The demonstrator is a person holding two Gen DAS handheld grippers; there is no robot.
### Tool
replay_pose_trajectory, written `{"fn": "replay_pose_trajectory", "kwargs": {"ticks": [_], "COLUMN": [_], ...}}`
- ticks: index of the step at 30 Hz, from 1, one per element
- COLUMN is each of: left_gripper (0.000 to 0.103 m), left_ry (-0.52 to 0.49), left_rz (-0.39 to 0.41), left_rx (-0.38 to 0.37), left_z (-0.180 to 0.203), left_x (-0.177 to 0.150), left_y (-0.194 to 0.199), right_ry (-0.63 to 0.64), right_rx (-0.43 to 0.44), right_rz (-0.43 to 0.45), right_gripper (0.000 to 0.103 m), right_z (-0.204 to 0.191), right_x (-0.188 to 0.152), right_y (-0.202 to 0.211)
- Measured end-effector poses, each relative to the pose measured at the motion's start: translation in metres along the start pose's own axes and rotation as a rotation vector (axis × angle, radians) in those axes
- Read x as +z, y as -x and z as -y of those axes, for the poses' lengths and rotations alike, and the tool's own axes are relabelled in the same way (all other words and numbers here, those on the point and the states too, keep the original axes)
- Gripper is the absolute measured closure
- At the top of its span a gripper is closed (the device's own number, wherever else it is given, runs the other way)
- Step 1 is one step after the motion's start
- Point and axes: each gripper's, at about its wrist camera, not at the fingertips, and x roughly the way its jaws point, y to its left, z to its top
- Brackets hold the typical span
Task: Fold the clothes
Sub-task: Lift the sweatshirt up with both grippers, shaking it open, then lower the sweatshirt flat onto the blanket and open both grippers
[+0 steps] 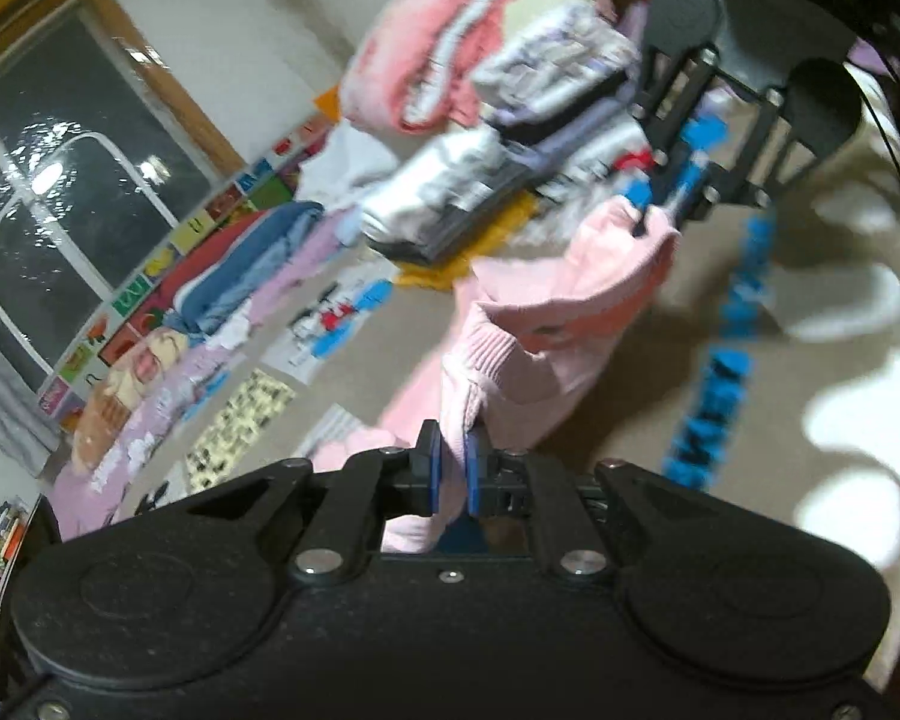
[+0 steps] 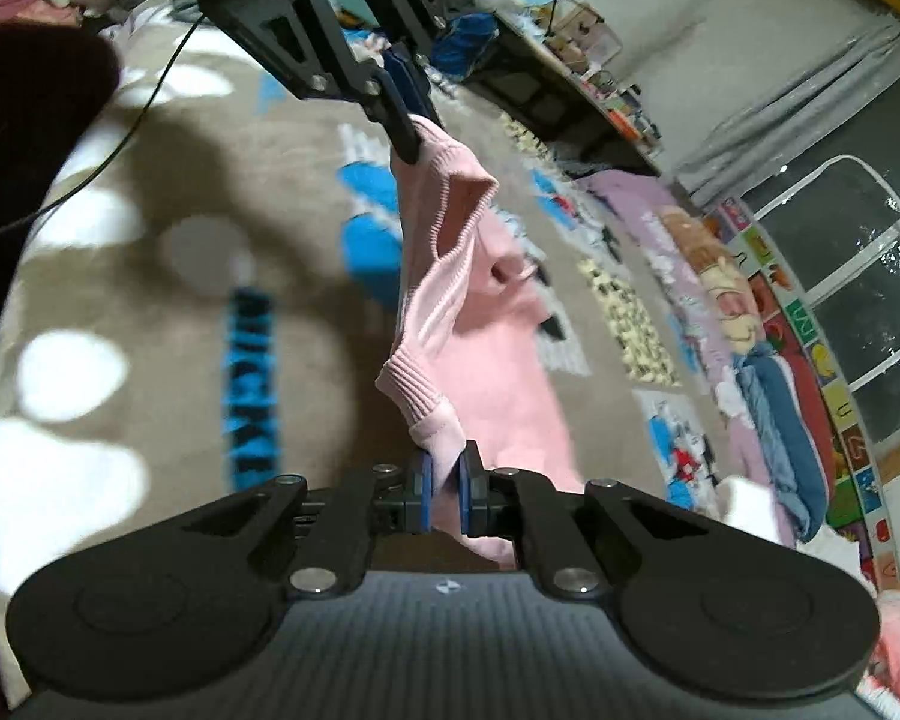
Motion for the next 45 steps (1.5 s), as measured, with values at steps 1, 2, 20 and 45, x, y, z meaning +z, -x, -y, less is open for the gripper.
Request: {"fn": "replay_pose_trajectory", "kwargs": {"ticks": [1, 2, 20, 45], "left_gripper": [0.096, 0.096, 0.097, 0.09], "left_ry": [-0.022, -0.044, -0.286, 0.615], "left_rz": [-0.01, -0.02, -0.167, -0.247], "left_rx": [0.001, 0.001, 0.008, -0.059], "left_z": [0.01, 0.019, 0.125, 0.092], "left_x": [-0.004, -0.009, -0.078, -0.045], "left_y": [0.001, 0.002, 0.017, -0.002], "right_ry": [-0.002, 0.003, 0.188, -0.115], "right_rx": [0.001, 0.0, 0.022, 0.274], "right_rz": [-0.006, -0.012, -0.14, -0.186], "right_gripper": [0.093, 0.093, 0.086, 0.076], "right_z": [-0.01, -0.021, -0.143, -0.118], "right_x": [-0.001, -0.003, -0.028, 0.003], "right_y": [0.0, -0.001, -0.004, -0.015]}}
